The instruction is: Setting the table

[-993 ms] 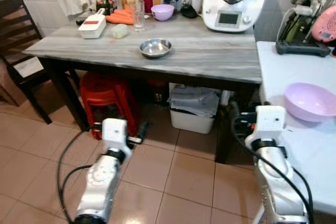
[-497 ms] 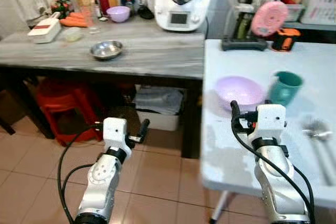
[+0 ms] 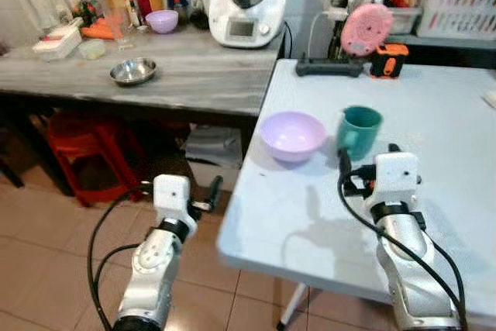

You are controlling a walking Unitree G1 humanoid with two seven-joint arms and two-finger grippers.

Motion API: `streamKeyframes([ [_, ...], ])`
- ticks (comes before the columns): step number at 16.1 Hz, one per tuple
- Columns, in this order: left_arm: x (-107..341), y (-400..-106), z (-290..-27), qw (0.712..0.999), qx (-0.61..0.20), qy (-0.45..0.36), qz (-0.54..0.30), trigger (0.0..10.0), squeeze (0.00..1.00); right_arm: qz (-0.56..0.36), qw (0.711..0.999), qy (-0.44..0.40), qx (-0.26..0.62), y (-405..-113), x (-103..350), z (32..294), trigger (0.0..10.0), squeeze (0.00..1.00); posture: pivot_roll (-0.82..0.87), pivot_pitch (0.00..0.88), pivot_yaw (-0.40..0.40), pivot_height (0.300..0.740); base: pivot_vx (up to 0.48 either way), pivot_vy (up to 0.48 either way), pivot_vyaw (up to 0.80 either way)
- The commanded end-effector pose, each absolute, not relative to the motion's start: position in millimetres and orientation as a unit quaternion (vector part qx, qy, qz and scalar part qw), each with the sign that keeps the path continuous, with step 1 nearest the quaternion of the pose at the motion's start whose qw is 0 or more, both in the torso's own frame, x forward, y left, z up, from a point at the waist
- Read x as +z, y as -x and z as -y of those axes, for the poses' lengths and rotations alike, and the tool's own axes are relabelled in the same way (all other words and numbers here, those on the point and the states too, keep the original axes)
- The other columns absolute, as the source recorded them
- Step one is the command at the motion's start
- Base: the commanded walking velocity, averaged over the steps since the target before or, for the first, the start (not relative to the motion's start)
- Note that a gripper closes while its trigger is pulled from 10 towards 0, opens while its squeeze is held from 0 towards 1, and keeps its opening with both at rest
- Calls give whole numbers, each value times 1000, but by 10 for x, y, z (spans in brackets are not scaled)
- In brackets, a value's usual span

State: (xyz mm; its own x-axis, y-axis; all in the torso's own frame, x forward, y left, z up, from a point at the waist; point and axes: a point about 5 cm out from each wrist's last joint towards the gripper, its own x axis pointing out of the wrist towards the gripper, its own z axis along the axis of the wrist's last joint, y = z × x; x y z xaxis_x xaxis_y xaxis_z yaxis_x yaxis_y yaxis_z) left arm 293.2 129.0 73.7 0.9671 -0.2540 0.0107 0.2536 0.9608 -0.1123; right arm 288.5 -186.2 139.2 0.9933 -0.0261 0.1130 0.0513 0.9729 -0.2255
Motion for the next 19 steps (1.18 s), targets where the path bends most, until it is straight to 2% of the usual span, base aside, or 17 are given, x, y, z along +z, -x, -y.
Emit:
streamKeyframes([
  [1,736,-2922,-1302,989,-135,55,-3,10000,0,69,991,117,-14,-2918,1469,1835,10000,0,-161,0,75,740,0,0,0],
  [6,721,-2780,-1233,976,-215,43,7,10000,0,48,984,163,56,-3061,1481,1859,10000,0,-153,0,72,740,0,0,0],
  [8,701,-2711,-1198,968,-247,54,2,10000,0,19,974,191,121,-3185,1447,1784,10000,0,-152,0,61,740,0,0,0],
  [14,712,-2573,-1121,955,-290,62,7,10000,0,-33,933,259,248,-3492,1448,1600,10000,0,-136,0,34,740,0,0,0],
  [16,741,-2608,-1120,956,-285,63,12,10000,0,-65,906,301,290,-3613,1428,1592,10000,0,-127,0,31,740,0,0,0],
  [19,784,-2651,-1114,957,-283,63,18,10000,0,-56,873,372,310,-3692,1476,1601,10000,0,-121,0,35,740,0,0,0],
])
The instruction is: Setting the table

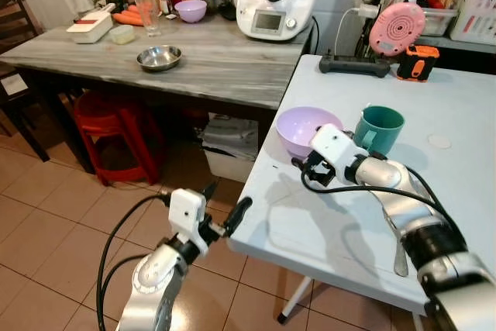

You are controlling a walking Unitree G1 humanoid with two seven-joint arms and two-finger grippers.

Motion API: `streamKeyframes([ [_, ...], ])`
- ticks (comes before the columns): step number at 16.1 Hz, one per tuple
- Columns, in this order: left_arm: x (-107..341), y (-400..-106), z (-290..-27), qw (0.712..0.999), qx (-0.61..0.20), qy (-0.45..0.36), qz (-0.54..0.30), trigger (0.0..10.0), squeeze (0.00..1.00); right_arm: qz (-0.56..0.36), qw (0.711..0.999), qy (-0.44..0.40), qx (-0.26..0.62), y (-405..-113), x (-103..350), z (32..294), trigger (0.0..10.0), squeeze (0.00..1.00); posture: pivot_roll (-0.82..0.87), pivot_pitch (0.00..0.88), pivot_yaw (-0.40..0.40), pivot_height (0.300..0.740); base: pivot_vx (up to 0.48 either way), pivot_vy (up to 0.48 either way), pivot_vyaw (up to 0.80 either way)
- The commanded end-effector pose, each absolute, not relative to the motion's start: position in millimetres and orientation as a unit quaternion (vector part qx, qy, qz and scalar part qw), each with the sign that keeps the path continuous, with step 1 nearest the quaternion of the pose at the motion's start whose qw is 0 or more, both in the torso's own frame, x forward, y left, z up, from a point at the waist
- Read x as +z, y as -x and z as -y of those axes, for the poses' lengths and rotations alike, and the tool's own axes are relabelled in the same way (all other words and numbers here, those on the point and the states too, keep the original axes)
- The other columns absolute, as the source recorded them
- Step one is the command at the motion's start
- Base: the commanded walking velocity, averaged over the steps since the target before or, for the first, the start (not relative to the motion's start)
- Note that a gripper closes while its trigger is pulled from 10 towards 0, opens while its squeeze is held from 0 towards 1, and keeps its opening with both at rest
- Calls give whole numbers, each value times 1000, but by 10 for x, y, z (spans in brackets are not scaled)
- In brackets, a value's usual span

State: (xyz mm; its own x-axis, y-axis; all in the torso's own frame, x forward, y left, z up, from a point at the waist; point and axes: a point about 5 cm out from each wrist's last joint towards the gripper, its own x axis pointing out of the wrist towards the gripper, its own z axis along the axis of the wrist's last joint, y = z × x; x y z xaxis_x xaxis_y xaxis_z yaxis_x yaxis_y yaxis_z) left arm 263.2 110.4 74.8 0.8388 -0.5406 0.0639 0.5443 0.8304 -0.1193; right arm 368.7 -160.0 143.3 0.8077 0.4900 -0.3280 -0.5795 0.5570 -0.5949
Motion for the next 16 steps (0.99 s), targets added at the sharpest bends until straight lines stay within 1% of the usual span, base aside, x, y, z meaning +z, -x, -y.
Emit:
streamKeyframes([
  [1,794,-2660,-1115,956,-285,62,20,10000,0,-65,864,388,314,-3729,1471,1628,10000,0,-119,0,37,740,0,0,0],
  [3,798,-2666,-1116,956,-286,61,20,10000,0,-69,857,401,317,-3754,1467,1647,10000,0,-118,0,39,740,0,0,0],
  [4,809,-2674,-1112,955,-288,61,22,10000,0,-73,847,418,320,-3766,1453,1677,10000,0,-115,0,42,740,0,0,0],
  [5,819,-2677,-1101,954,-291,63,23,10000,0,-75,835,442,319,-3776,1429,1719,8510,0,-114,0,43,740,0,0,0],
  [6,824,-2671,-1088,953,-296,64,24,10000,0,-78,826,462,314,-3781,1403,1758,314,0,-112,0,47,740,0,0,0],
  [7,825,-2664,-1082,951,-300,66,24,10000,0,-82,825,468,307,-3784,1386,1786,0,0,-107,0,50,740,0,0,0],
  [8,825,-2658,-1081,951,-302,66,24,10000,0,-82,820,478,305,-3780,1368,1798,0,0,-104,0,52,740,0,0,0],
  [9,825,-2654,-1085,951,-303,65,23,10000,0,-83,816,486,301,-3769,1337,1814,78,0,-100,0,54,740,0,0,0],
  [10,825,-2655,-1092,951,-303,64,23,10000,0,-83,812,494,299,-3761,1314,1825,588,0,-98,0,55,740,0,0,0],
  [11,826,-2656,-1097,951,-303,63,23,10000,0,-82,809,501,298,-3757,1304,1831,706,0,-97,0,56,740,0,0,0],
  [16,833,-2674,-1085,951,-303,60,21,10000,0,-55,803,525,277,-3777,1345,1861,39,0,-99,0,59,740,0,0,0],
])
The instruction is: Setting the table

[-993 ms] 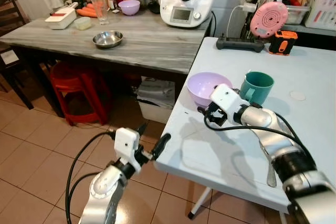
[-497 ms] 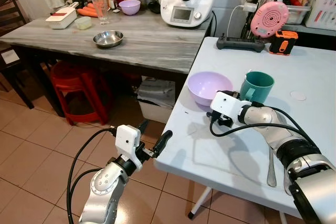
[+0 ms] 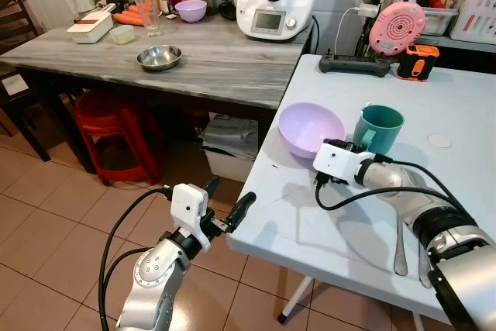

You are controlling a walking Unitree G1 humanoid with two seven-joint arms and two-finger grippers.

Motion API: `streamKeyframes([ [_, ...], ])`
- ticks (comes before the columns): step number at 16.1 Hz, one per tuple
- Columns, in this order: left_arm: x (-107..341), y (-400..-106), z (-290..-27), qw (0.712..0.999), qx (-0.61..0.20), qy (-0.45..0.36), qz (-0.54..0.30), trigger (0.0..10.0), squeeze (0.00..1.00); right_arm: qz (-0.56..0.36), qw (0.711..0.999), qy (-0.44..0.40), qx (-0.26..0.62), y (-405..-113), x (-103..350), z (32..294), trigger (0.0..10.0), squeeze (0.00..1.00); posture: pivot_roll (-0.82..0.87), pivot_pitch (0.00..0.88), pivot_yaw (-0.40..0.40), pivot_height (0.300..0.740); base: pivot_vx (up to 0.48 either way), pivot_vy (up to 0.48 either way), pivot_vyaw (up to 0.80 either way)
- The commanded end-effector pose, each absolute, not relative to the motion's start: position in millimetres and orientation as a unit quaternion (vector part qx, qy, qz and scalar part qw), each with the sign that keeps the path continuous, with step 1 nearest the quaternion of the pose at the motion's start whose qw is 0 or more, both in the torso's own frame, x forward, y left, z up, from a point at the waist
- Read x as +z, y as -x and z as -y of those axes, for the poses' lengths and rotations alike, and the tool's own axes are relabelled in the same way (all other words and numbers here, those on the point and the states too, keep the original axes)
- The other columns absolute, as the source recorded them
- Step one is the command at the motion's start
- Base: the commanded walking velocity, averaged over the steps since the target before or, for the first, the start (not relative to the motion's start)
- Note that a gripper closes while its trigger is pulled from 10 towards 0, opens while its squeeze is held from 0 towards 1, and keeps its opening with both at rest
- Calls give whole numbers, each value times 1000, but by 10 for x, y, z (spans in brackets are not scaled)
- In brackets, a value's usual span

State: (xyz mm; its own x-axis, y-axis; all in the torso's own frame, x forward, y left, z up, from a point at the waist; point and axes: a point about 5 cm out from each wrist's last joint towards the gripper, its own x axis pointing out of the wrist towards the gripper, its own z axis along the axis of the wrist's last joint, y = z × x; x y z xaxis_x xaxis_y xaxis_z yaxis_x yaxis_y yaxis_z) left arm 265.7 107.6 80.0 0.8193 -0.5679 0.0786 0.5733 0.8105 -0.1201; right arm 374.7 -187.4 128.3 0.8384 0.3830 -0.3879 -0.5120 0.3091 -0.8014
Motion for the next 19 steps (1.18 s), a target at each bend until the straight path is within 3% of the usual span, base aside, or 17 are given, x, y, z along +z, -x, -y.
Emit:
streamKeyframes([
  [1,831,-2677,-1082,951,-302,59,21,10000,0,-52,801,528,278,-3774,1346,1863,0,0,-100,0,60,740,0,0,0],
  [15,808,-2717,-1082,955,-294,40,12,10000,0,-30,797,531,286,-3730,1335,1902,0,0,-104,0,67,740,0,0,0],
  [19,792,-2723,-1068,956,-290,37,9,10000,0,27,804,504,314,-3754,1484,1703,0,0,-109,0,67,740,0,0,0],
])
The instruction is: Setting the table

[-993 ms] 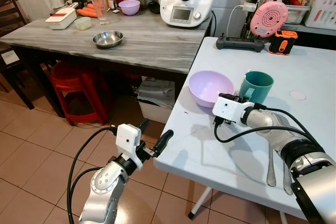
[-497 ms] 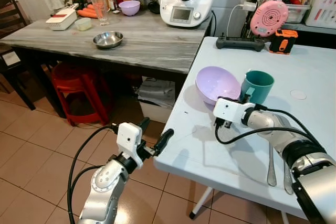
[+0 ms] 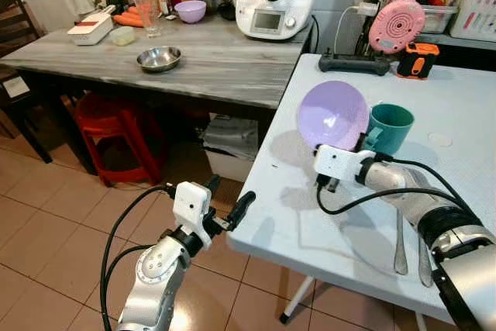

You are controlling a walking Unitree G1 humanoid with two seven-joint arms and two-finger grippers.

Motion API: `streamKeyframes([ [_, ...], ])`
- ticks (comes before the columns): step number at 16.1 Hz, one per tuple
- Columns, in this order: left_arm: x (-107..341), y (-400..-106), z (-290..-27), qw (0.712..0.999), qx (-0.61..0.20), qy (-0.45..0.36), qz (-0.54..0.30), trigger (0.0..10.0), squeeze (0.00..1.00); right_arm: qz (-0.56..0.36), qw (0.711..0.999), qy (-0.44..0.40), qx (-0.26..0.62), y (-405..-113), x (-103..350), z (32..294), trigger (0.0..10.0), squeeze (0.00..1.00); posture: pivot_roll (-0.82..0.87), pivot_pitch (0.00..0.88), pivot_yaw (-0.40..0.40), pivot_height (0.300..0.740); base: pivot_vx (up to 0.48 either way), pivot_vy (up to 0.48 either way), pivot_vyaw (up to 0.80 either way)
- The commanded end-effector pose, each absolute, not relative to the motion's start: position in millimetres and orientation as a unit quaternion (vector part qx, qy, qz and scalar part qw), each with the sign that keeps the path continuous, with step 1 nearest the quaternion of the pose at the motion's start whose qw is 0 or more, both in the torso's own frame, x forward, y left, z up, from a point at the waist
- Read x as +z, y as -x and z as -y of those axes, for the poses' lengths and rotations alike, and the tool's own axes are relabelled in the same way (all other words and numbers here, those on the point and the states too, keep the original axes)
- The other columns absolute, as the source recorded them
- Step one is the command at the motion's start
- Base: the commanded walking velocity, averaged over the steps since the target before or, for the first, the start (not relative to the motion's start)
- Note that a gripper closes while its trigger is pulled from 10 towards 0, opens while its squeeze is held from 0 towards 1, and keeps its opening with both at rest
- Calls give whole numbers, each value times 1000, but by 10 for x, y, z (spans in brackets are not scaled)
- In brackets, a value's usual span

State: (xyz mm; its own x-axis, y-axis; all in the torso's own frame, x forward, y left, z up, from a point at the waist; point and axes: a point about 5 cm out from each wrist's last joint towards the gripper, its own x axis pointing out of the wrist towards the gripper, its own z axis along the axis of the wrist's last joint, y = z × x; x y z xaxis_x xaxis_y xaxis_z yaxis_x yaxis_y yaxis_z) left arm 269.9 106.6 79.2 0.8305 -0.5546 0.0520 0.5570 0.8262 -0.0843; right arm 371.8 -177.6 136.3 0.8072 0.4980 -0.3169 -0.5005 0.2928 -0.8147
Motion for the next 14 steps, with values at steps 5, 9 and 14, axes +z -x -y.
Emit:
streamKeyframes([
  [5,831,-2782,-1118,963,-267,41,18,10000,0,105,831,423,346,-3664,1573,1395,0,0,-109,0,62,740,0,0,0],
  [9,792,-2923,-1272,985,-168,25,-6,10000,0,128,863,376,311,-3439,1498,1436,0,0,-125,0,65,740,0,0,0],
  [14,851,-3044,-1308,986,-149,73,-8,10000,0,179,919,271,225,-3063,1631,1485,10000,0,-163,0,89,740,0,0,0],
])
